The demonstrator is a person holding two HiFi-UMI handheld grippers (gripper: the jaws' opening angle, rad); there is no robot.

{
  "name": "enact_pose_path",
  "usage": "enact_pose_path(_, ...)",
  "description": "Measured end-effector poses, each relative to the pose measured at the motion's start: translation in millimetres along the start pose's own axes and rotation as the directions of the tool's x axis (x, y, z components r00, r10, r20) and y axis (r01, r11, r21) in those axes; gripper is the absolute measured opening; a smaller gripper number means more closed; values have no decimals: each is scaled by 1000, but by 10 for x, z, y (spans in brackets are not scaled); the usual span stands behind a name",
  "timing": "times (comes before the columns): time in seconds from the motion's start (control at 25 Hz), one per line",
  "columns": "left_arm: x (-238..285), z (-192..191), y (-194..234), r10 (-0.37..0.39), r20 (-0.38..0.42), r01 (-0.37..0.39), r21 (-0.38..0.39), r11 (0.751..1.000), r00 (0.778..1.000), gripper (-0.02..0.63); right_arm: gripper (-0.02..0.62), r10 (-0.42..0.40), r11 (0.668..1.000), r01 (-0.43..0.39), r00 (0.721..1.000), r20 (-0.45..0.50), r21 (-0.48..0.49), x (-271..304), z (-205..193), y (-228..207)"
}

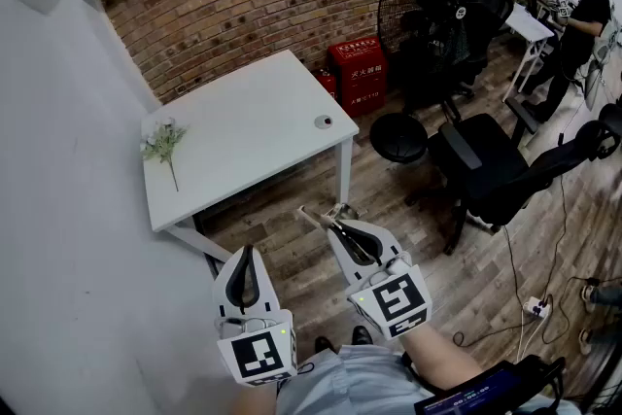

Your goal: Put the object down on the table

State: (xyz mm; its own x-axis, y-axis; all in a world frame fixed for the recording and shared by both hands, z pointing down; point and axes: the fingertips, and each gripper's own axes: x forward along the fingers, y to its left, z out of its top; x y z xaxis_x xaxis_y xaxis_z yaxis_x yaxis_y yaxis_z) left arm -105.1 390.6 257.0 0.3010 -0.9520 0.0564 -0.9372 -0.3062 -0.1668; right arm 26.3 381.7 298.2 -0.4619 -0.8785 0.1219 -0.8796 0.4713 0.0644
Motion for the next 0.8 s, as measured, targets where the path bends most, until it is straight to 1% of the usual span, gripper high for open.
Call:
enact_pose_path(0.28, -23, -9, -110, -1, 0, 1, -1, 1000, 1000, 9, 34, 8, 999, -8, 1000, 15, 37, -94, 12, -53)
enact_pose_path(0.4, -29, -19, -164, 3, -9, -3, 2, 1000, 1000, 9, 35, 9, 999, -10, 1000, 8, 50, -144, -30, -99)
enact_pose_path(0.56, 11, -48, -235, 10, -9, -9, 38, 999, 1000, 8, 35, 18, 998, -17, 1000, -7, 62, -184, -110, -185)
enact_pose_path(0.8, 38, -143, -441, 19, -32, -18, 31, 999, 999, 9, 35, 27, 997, -25, 999, -28, 69, -271, -255, -373)
